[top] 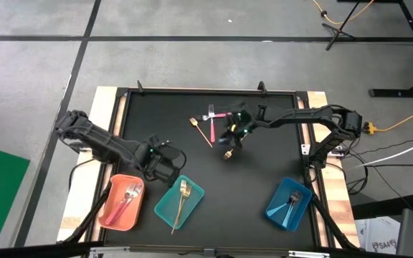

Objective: Sort silverware by color (type)
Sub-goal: Put the gold fork into the green bin

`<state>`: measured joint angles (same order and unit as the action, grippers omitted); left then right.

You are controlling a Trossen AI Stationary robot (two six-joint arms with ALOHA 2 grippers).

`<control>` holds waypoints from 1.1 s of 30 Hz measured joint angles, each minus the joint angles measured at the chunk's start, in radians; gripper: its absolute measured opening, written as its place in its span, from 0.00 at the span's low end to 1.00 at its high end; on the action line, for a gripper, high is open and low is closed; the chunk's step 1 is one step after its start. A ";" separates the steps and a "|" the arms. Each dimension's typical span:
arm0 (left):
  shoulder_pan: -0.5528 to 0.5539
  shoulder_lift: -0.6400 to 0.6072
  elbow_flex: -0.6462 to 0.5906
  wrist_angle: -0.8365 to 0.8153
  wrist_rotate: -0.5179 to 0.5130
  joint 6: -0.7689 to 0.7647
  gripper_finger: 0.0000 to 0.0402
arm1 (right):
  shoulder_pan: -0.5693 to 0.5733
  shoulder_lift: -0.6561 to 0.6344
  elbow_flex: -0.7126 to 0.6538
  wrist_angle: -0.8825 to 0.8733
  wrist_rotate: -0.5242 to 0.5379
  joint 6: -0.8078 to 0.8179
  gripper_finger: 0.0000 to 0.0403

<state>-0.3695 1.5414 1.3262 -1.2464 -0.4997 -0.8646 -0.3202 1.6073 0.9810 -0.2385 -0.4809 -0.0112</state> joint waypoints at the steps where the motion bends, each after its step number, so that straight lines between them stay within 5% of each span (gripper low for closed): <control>1: 0.010 0.000 0.000 0.014 -0.004 0.014 0.26 | 0.000 0.000 0.000 -0.051 0.008 -0.026 0.34; 6: 0.047 0.000 0.000 0.085 -0.007 0.092 0.26 | 0.000 0.000 0.000 -0.218 0.022 -0.189 0.34; 18: 0.076 0.000 0.000 0.141 -0.008 0.142 0.26 | 0.000 0.000 -0.003 -0.232 0.070 -0.496 0.34; 33: 0.075 0.000 0.000 0.141 -0.008 0.142 0.26 | 0.000 0.001 -0.107 -0.093 0.148 -0.571 0.34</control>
<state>-0.2947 1.5417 1.3262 -1.1057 -0.5079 -0.7223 -0.3202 1.6081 0.8735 -0.3316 -0.3325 -0.5821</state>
